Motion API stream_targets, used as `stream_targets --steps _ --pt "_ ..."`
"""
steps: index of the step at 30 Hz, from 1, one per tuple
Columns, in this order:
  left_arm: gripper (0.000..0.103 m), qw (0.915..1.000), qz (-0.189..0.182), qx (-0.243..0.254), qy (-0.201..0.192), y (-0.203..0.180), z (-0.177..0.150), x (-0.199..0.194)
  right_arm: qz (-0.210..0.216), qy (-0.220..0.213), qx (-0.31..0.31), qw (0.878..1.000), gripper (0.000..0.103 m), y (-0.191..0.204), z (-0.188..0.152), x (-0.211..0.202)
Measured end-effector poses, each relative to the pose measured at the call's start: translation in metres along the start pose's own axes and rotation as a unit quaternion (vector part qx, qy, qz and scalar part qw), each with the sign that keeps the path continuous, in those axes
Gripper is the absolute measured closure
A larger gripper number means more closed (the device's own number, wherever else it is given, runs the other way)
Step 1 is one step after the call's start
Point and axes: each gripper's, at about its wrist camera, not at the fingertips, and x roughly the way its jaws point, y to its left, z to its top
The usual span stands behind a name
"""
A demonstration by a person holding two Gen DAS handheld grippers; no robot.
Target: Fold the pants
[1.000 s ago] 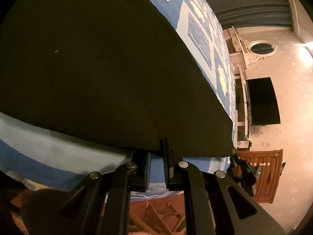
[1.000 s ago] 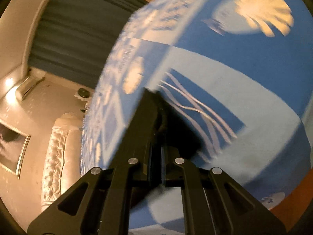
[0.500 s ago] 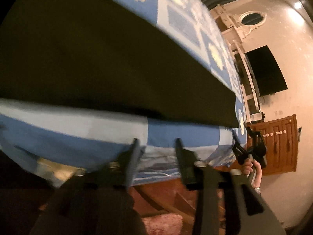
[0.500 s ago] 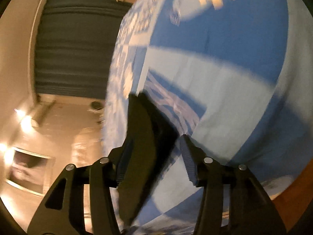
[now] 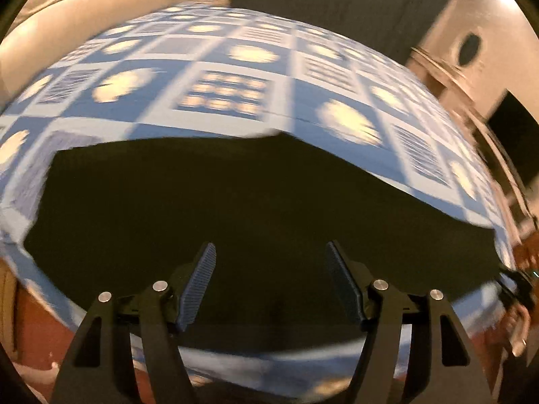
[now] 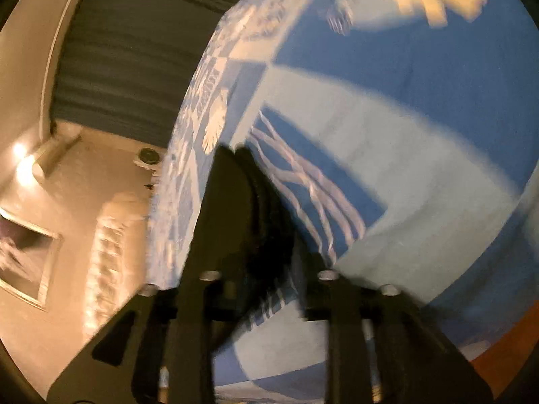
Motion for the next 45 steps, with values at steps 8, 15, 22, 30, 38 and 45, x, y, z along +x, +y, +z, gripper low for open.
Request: stream_targets --steps 8,15,22,30,38,45 --pt "0.023 0.9923 0.013 -0.123 0.007 0.093 0.025 0.017 0.041 0.092 -0.021 0.995 0.031 0.003 0.029 0.040" --pt "0.011 0.9953 -0.004 -0.093 0.025 0.106 0.020 0.039 0.037 0.139 -0.062 0.988 0.030 0.028 0.016 0.070" --pt "0.011 0.9994 0.022 -0.011 0.024 0.091 0.010 0.041 0.013 0.134 -0.054 0.990 0.078 0.027 0.007 0.077" --pt "0.011 0.9993 -0.004 -0.024 0.030 0.100 0.011 0.039 -0.011 0.081 -0.055 0.995 0.078 0.046 0.001 0.059" --pt "0.011 0.9989 0.014 -0.016 0.043 0.094 0.009 0.036 0.008 0.051 -0.069 0.996 0.078 0.087 -0.010 0.040" --pt "0.011 0.9982 0.017 -0.034 0.046 0.097 0.009 0.032 0.015 0.038 -0.130 0.991 0.078 0.153 -0.032 0.030"
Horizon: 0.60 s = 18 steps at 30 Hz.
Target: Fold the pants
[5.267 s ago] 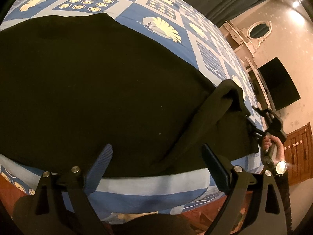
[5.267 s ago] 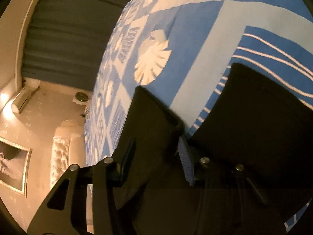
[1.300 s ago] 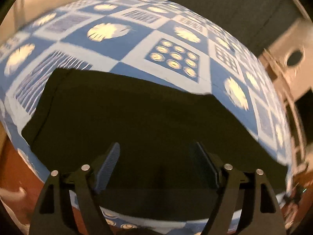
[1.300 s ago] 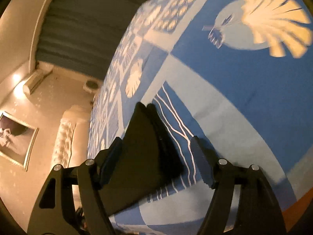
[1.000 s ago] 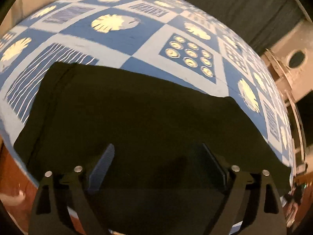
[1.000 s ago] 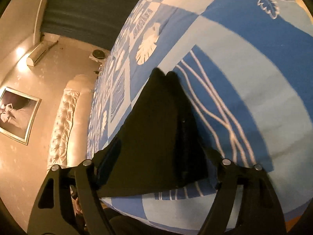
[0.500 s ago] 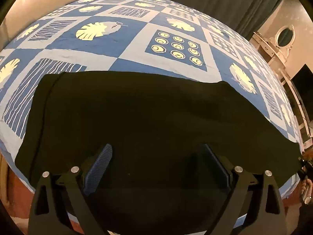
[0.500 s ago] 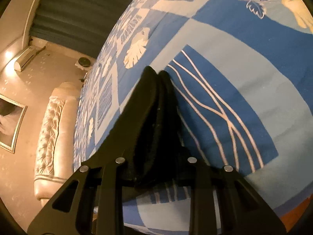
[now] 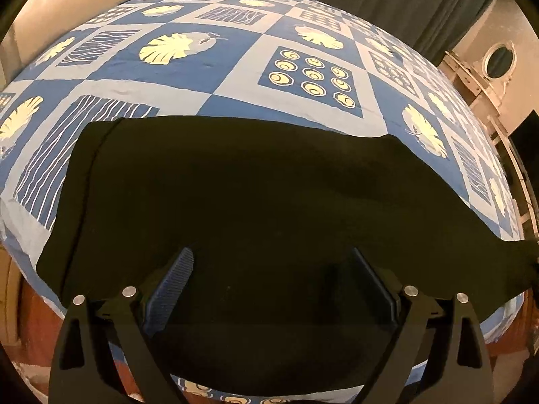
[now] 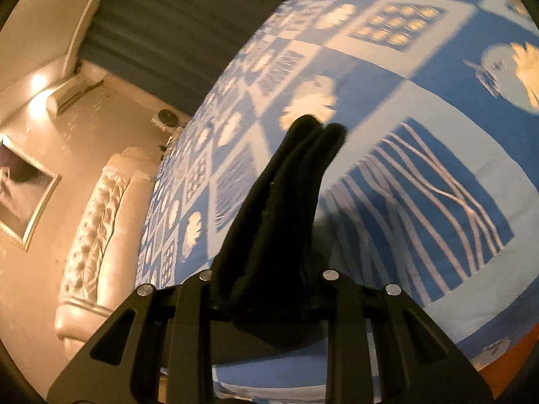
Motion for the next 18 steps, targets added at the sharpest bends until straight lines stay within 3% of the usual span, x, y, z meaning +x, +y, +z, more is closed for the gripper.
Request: stream_targets --steps 9,18 --pt "0.011 0.9997 0.019 0.012 0.000 -0.005 0.000 0.003 0.004 0.006 -0.123 0.992 0.078 0.125 -0.030 0.019" --pt "0.011 0.9998 0.010 -0.014 -0.006 -0.001 0.003 0.002 -0.014 0.075 -0.222 0.972 0.078 0.209 -0.114 0.100"
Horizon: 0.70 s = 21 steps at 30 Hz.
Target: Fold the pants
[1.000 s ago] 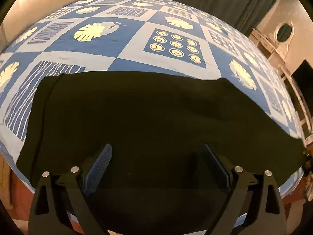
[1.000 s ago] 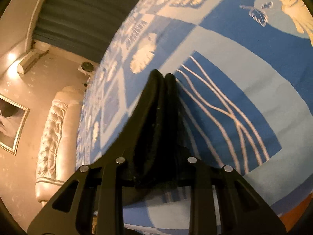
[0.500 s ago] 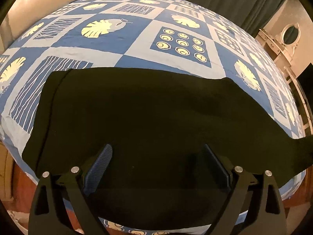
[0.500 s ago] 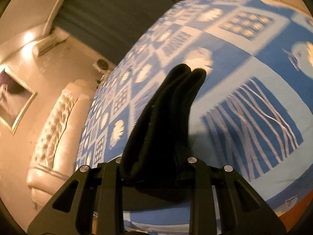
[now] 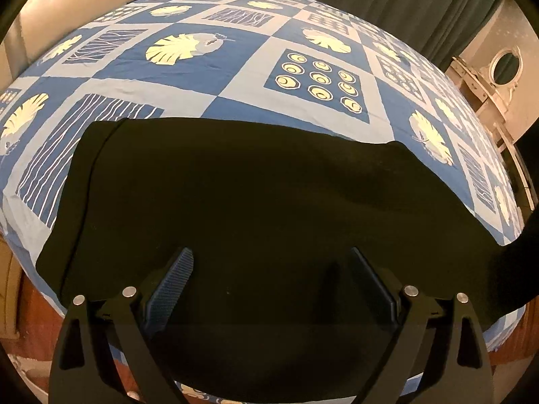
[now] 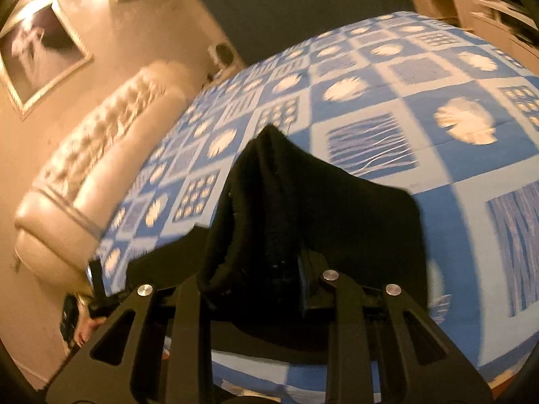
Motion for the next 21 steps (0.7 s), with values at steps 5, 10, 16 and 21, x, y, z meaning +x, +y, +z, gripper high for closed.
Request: stream_targets --steps 5,10,16,21 --pt "0.011 0.9998 -0.008 -0.017 -0.002 0.004 0.002 -0.001 -0.001 0.046 -0.021 0.999 0.078 0.039 -0.027 0.057" --pt "0.011 0.9998 -0.006 -0.021 -0.005 0.002 0.002 -0.001 -0.008 0.077 -0.034 0.996 0.078 0.066 -0.051 0.096" --pt "0.011 0.9999 0.003 -0.012 -0.006 -0.001 0.002 0.000 -0.027 0.104 -0.055 0.993 0.078 0.086 -0.073 0.129" --pt "0.011 0.9999 0.002 -0.015 -0.007 -0.002 0.003 0.001 -0.053 0.112 -0.083 0.989 0.077 0.096 -0.088 0.145"
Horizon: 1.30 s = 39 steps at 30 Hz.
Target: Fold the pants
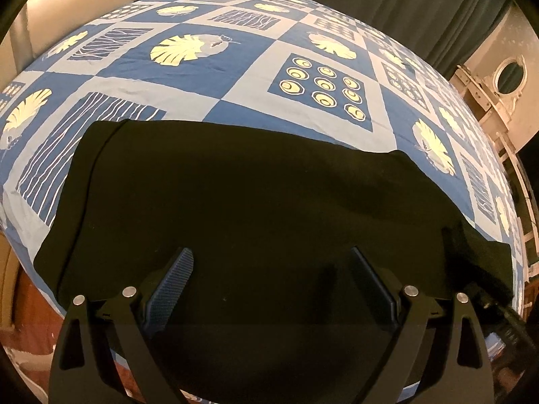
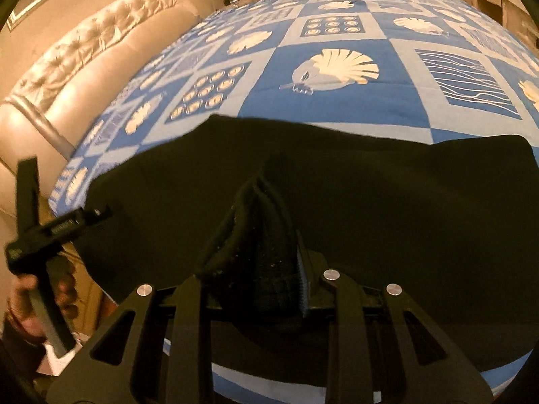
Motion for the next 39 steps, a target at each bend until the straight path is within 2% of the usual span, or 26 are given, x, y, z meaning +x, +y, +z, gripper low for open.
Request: stream_targets --steps 6,9,11,12,13,15,19,22,24,26,28,29,31,34,35,36,38,39 --pt "0.011 1.0000 0.004 0.005 -0.001 -0.002 0.000 0.000 -0.004 -0.036 0.003 0.999 0.078 0.005 0.002 -0.010" --pt "0.011 0.9999 0.007 0.009 -0.002 -0.003 -0.001 0.001 0.001 -0.026 0.011 1.000 0.077 0.007 0.002 -0.001" --pt "0.011 0.9999 0.008 0.011 -0.002 -0.004 -0.001 0.001 0.007 -0.012 0.016 1.000 0.073 0.008 -0.001 0.008" --pt "0.011 0.9999 0.008 0.013 -0.002 -0.004 -0.001 0.001 0.013 -0.008 0.017 1.000 0.065 0.009 -0.003 0.010" --pt "0.011 0.9999 0.008 0.014 -0.002 -0.004 -0.002 0.001 0.032 -0.006 0.019 0.999 0.051 0.011 -0.004 0.008" --pt "0.011 0.9998 0.009 0.017 -0.003 -0.004 -0.002 0.001 0.070 0.005 0.018 0.997 0.035 0.016 -0.004 0.003" --pt "0.011 0.9997 0.012 0.023 -0.003 -0.005 -0.003 0.001 0.164 0.027 0.028 0.986 0.035 0.012 -0.006 -0.022" --pt "0.011 0.9997 0.012 0.022 -0.003 -0.006 -0.004 0.000 0.204 0.000 0.061 0.977 0.028 -0.022 -0.004 -0.065" --pt "0.011 0.9998 0.009 0.017 -0.004 -0.005 -0.004 0.000 0.211 -0.034 0.104 0.971 0.022 -0.067 -0.002 -0.100" --pt "0.011 0.9999 0.004 0.010 -0.005 -0.004 -0.004 -0.001 0.186 -0.061 0.147 0.970 0.018 -0.116 -0.003 -0.124" --pt "0.011 1.0000 0.001 0.005 -0.006 -0.003 -0.003 -0.001 0.140 -0.071 0.192 0.969 0.018 -0.167 -0.010 -0.137" --pt "0.011 1.0000 0.001 0.005 -0.006 -0.003 -0.003 -0.002 0.130 -0.062 0.222 0.964 0.018 -0.194 -0.017 -0.136" --pt "0.011 1.0000 0.003 0.007 -0.006 -0.003 -0.003 -0.002 0.147 -0.032 0.273 0.950 0.018 -0.228 -0.032 -0.124" --pt "0.011 0.9998 0.009 0.016 -0.006 -0.005 -0.004 -0.001 0.237 0.017 0.351 0.906 0.018 -0.260 -0.059 -0.090" --pt "0.011 0.9997 0.011 0.019 -0.006 -0.006 -0.004 -0.001 0.254 0.028 0.361 0.897 0.018 -0.261 -0.062 -0.082" --pt "0.011 0.9996 0.014 0.024 -0.005 -0.007 -0.005 -0.001 0.263 0.035 0.354 0.897 0.018 -0.258 -0.061 -0.078" --pt "0.011 0.9993 0.016 0.032 -0.004 -0.009 -0.006 0.000 0.274 0.060 0.305 0.910 0.018 -0.243 -0.052 -0.072" --pt "0.011 0.9993 0.017 0.034 -0.004 -0.010 -0.006 0.000 0.277 0.066 0.293 0.913 0.018 -0.239 -0.050 -0.071"
